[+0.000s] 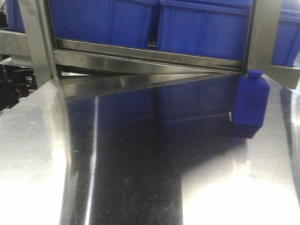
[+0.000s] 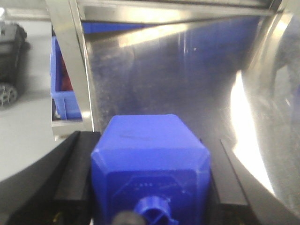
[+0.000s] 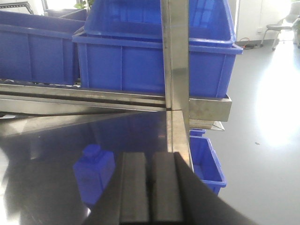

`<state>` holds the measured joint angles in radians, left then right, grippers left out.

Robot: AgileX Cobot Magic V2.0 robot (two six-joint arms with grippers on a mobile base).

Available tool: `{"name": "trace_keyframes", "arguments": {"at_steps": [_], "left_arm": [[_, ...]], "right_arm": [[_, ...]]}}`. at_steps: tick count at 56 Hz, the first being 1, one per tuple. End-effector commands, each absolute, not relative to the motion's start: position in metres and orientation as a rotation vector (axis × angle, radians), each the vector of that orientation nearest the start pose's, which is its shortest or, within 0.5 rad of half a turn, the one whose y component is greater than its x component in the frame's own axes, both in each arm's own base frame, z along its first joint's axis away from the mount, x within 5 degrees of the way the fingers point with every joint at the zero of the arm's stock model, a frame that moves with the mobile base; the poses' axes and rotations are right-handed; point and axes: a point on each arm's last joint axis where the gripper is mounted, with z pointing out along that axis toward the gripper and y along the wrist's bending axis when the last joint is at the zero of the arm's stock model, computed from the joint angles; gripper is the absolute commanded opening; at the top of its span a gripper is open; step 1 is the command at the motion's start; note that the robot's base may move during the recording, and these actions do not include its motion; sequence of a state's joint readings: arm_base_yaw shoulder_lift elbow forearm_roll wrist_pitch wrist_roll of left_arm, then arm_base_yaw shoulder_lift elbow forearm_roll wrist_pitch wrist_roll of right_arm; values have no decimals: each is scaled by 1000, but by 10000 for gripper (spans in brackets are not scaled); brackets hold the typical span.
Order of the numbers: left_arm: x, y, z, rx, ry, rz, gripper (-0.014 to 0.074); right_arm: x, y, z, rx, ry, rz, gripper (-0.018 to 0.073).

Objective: Pick and sort blue part to right shelf
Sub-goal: 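Lift the blue part off the table with the left gripper, then lower the right gripper onto the other blue part and close it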

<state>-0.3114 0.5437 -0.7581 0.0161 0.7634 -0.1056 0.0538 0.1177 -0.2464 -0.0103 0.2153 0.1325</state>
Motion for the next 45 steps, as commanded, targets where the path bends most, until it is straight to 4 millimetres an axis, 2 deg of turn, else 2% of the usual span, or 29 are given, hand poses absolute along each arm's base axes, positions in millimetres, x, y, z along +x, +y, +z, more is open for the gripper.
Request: {"name": "trace_keyframes", "arguments": {"at_steps": [1,7,12,18,22,29,37,45], "left_arm": [[85,-27,371,209,1896,-266,337],[83,-26,372,208,1891,-269,337],[83,-27,372,207,1891,-271,337],[83,-27,372,207,1891,-271,337],[83,-27,372,207,1891,-271,337],[83,-27,372,207,1891,-271,337],[83,-27,371,208,1897,-270,337],[83,-27,371,207,1897,-273,337]], "right_arm": [[65,4,313,49,1514,144,141],[82,8,347,18,1555,175,330],[101,16,367,-31,1638,214,475],[128,33,383,-115,1739,273,580],[150,48,381,-178,1808,302,587],[183,64,378,-194,1908,317,584],[210,76,384,-214,1991,313,584],[238,87,386,-158,2189,320,584]]}}
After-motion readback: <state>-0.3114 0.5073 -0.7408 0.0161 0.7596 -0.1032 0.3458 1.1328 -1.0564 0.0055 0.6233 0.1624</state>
